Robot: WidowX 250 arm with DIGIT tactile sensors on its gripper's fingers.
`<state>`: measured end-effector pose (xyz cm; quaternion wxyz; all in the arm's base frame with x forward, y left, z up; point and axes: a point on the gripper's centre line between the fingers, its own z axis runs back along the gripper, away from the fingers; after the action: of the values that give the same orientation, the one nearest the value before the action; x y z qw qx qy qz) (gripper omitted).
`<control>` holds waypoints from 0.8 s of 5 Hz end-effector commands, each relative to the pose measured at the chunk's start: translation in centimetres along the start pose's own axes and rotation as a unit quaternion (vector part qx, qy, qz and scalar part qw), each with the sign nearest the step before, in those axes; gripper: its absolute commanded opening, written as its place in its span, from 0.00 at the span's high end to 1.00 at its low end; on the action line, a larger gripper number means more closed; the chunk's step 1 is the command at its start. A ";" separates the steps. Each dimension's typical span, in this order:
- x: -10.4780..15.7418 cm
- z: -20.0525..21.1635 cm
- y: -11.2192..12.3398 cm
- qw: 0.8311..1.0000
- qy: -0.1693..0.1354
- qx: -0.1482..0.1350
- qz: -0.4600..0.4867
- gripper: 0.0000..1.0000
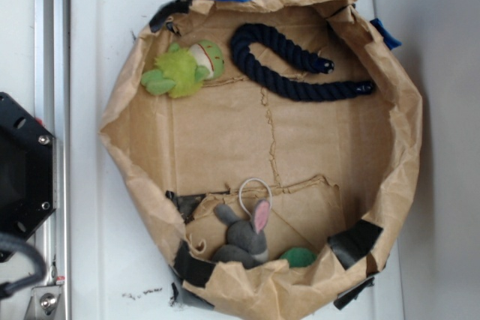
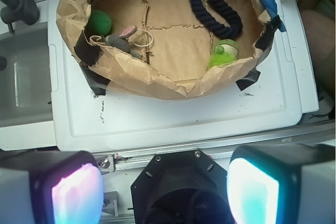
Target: Grab the green animal.
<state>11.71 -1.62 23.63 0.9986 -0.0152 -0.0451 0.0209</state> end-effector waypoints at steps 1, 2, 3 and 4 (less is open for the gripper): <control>0.0 0.0 0.0 1.000 0.000 0.000 0.000 0.00; 4.9 -1.7 -0.3 1.000 -0.003 -0.013 0.016 0.00; 8.3 -3.2 -0.2 0.999 -0.013 -0.007 0.044 0.00; 10.7 -4.9 0.4 0.994 -0.017 -0.007 0.107 0.00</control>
<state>22.13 -1.49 18.19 0.9920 -0.0238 -0.0335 0.1193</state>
